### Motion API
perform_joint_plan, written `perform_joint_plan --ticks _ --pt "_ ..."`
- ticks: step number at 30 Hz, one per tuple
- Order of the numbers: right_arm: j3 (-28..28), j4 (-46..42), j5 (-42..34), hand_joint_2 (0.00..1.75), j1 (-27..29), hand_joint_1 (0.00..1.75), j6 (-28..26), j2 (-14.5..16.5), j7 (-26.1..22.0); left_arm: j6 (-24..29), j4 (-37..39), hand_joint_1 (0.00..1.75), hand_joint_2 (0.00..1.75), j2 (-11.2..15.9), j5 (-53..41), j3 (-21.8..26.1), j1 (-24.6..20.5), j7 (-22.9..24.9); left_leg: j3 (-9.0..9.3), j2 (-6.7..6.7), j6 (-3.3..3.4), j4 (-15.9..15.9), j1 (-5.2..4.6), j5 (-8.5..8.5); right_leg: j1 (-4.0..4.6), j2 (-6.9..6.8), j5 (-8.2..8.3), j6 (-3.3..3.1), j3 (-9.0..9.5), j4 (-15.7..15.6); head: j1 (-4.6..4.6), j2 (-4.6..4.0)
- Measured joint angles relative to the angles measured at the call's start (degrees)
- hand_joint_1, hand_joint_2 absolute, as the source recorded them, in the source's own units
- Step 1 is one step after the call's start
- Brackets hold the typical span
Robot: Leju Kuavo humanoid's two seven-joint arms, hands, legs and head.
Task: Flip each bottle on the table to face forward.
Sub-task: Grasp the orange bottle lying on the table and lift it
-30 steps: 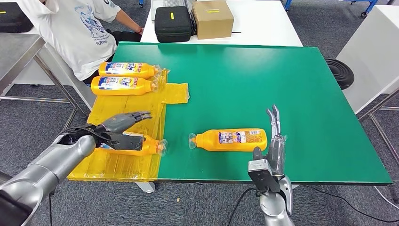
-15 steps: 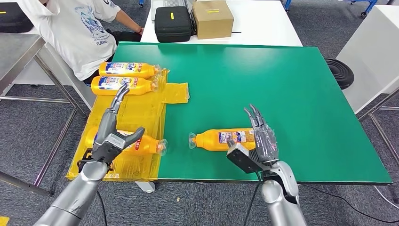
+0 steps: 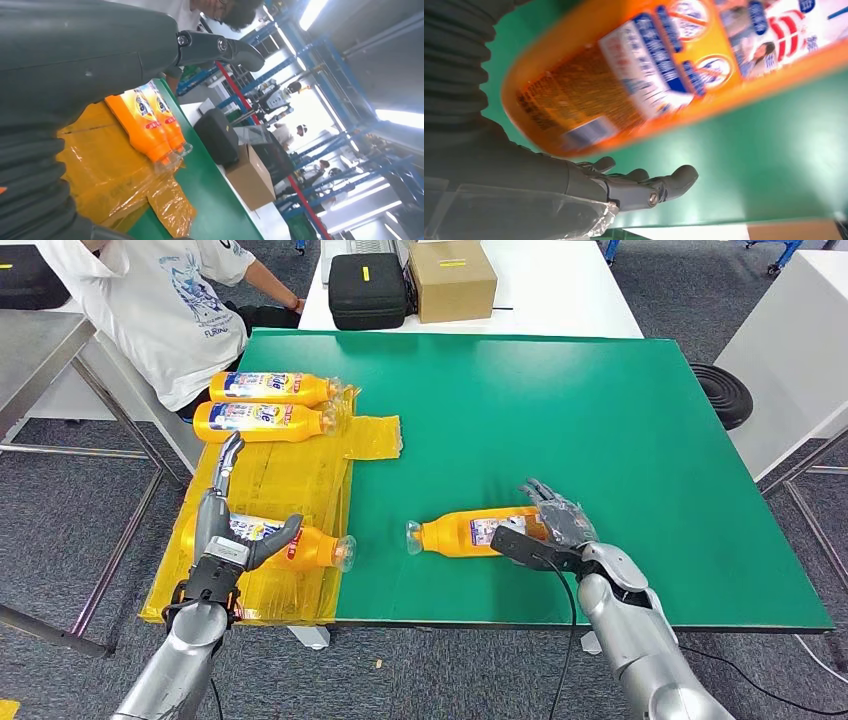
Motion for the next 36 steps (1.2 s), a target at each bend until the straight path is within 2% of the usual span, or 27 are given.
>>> perform_joint_plan --ticks 5,9,25,26,29,30,36 --pt "3.19 8.84 1.26 1.75 -6.63 0.00 2.77 -0.26 -1.50 0.38 -1.26 0.00 1.75 -0.63 -0.78 1.48 1.44 0.14 0.06 0.03 0.00 0.00 0.01 0.01 0.00 0.01 0.01 0.00 0.02 0.00 0.01 0.00" --pt "5.22 13.66 1.68 1.75 -9.79 0.00 3.44 0.18 -1.86 0.74 -2.04 0.00 1.75 -0.90 -1.06 2.22 2.36 0.30 0.06 0.02 -0.01 0.00 0.01 0.01 0.00 0.01 0.02 0.01 0.02 0.00 0.00 0.00" --pt "7.43 18.93 1.59 1.75 -12.94 0.00 4.15 0.88 -2.43 0.97 -2.93 0.00 1.75 -1.04 -1.63 2.89 3.10 0.66 0.07 0.03 0.00 0.00 0.01 0.00 0.00 0.01 0.01 0.01 0.03 0.00 0.00 0.00" --pt "7.87 19.54 1.56 1.75 -13.33 0.31 4.55 0.93 -2.74 0.92 -3.03 0.00 1.75 -1.03 -1.65 2.96 3.20 0.78 0.10 0.04 0.00 0.00 0.01 0.00 0.01 0.02 0.02 0.01 0.03 -0.01 0.00 0.00" --pt "10.53 22.29 1.11 1.75 -15.33 1.62 7.17 1.04 -4.61 0.70 -3.07 0.00 1.75 -0.94 -0.63 3.20 3.26 1.12 0.27 0.07 -0.01 0.00 0.03 0.00 0.02 0.03 0.02 0.01 0.13 -0.01 0.00 0.00" --pt "11.28 22.93 0.86 1.75 -15.82 1.75 7.86 1.04 -5.10 0.68 -2.93 0.00 1.75 -0.90 -0.14 3.21 3.16 1.12 0.31 0.07 -0.01 0.00 0.04 0.00 0.03 0.04 0.02 0.01 0.16 -0.02 0.01 0.00" --pt "13.05 24.14 -0.36 1.75 -16.71 1.75 8.95 0.95 -6.09 0.70 -1.86 0.00 1.75 -0.83 0.94 3.21 2.39 0.90 0.38 0.08 -0.01 0.00 0.04 0.00 0.02 0.04 0.02 0.00 0.23 -0.02 0.01 0.00"
